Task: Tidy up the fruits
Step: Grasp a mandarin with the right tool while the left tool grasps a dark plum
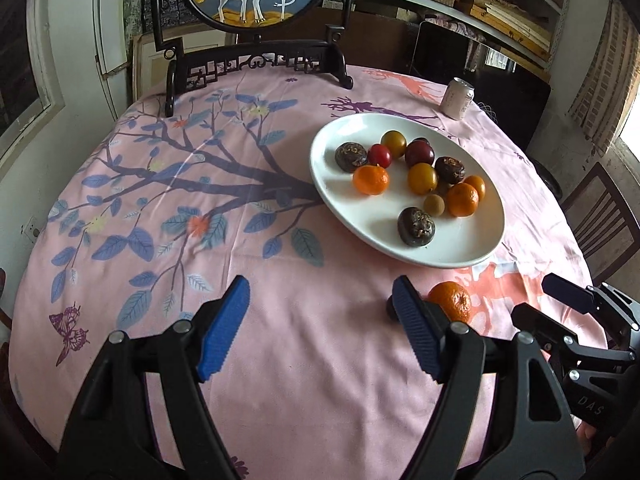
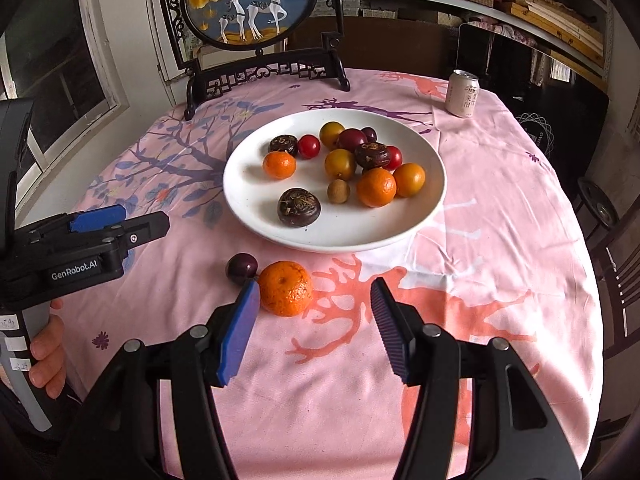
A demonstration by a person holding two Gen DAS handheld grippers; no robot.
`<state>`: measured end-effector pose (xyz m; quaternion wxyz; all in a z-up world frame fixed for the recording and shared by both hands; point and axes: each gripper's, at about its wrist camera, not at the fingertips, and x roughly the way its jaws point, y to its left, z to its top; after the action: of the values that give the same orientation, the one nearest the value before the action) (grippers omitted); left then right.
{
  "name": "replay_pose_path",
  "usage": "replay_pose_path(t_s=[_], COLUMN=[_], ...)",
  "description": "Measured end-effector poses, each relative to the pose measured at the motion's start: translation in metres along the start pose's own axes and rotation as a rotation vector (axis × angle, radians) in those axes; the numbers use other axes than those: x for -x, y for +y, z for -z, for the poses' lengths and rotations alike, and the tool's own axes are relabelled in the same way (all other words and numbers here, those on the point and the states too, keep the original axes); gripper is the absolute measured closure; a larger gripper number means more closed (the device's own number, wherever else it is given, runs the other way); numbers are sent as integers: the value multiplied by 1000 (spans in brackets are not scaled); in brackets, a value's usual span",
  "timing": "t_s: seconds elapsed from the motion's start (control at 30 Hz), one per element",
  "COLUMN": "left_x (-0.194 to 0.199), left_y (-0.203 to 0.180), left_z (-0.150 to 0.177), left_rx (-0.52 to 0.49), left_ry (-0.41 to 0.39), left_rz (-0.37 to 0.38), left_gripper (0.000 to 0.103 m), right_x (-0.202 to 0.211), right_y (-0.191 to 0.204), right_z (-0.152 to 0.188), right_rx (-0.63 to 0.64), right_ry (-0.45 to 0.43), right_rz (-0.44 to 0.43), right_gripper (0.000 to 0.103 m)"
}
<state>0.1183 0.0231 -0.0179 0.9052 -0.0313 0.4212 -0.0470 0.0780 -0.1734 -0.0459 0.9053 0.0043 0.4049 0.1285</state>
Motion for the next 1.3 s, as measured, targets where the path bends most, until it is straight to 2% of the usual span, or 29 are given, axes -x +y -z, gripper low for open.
replay_pose_path(t_s=[0.13, 0.27, 0.4, 0.47, 0.57, 0.83, 1.17, 1.27, 1.3], left_x=[1, 1, 3, 2, -2, -31, -85, -91, -91], left_y=[5, 12, 15, 15, 8, -37, -62, -62, -63], left_z=[5, 8, 10, 10, 12, 21, 13, 13, 12], left_rx=[7, 22, 21, 18, -5, -116, -142, -139, -141], left_ry=[5, 11, 6, 10, 23, 83, 158, 155, 150], left_rz=[-4, -7, -13, -12, -6, 5, 2, -2, 10], left_gripper=[27, 27, 27, 27, 27, 27, 28, 35, 43], right_x=[-19, -51, -73, -79, -75, -34, -15, -14, -14], right_y=[8, 17, 21, 22, 18, -16, -43, -48, -49], right_z=[3, 6, 6, 6, 7, 18, 35, 35, 35], right_rx=[9, 25, 31, 36, 23, -32, -100, -112, -115], right_ry=[42, 103, 128, 116, 112, 54, 31, 26, 25], right_rz=[-53, -49, -53, -43, -61, 51, 28, 25, 24], right_gripper=[45, 45, 45, 58, 59, 59, 59, 59, 59])
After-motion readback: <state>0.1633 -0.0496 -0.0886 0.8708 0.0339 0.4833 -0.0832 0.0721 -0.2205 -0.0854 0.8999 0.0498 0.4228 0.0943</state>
